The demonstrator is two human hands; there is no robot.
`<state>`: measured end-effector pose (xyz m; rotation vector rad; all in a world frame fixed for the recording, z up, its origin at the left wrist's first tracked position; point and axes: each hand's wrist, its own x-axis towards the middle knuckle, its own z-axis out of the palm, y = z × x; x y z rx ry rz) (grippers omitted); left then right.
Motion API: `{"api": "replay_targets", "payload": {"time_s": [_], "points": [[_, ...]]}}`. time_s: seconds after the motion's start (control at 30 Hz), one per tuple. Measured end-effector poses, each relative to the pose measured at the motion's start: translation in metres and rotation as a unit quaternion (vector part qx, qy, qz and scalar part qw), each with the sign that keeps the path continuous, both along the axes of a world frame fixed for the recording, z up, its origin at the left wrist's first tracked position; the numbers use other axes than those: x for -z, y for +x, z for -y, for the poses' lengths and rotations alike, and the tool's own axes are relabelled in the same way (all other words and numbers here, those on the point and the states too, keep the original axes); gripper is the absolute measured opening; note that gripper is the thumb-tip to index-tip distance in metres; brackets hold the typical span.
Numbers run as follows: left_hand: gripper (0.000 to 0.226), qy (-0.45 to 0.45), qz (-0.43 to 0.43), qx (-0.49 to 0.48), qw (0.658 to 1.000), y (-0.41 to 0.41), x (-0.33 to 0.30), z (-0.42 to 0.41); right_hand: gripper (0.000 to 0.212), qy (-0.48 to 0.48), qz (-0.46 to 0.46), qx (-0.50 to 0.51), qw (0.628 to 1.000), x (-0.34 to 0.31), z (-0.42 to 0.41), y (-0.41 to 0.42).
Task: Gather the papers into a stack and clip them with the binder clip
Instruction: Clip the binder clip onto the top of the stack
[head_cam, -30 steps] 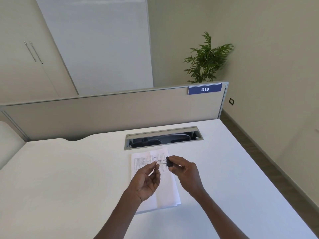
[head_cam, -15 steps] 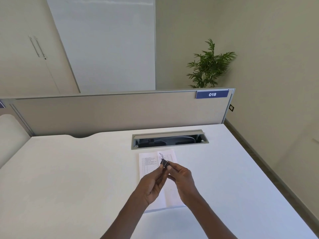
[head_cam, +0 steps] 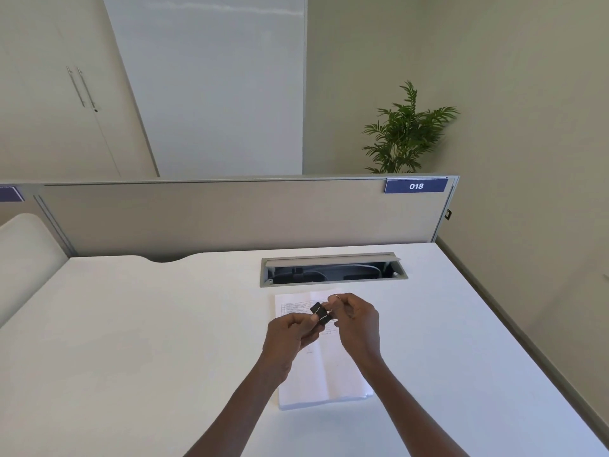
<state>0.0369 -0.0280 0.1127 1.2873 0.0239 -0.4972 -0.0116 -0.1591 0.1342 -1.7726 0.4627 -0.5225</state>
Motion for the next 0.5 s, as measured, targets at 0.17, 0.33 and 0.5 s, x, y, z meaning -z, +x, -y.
{"api": "replay_targets", "payload": {"time_s": [0.17, 0.33, 0.5], "points": [[0.016, 0.012, 0.022, 0.003, 1.000, 0.009, 0.004, -0.011, 0.023, 0.180, -0.047, -0.007, 0.982, -0.011, 0.000, 0.004], [0.017, 0.059, 0.034, -0.034, 0.997, 0.017, 0.013, -0.010, 0.025, 0.300, -0.089, -0.021, 0.950, -0.005, 0.001, 0.006], [0.008, 0.033, 0.012, -0.051, 0.998, 0.015, 0.016, -0.002, 0.025, 0.322, -0.085, -0.035, 0.942, 0.003, -0.007, 0.007]]}}
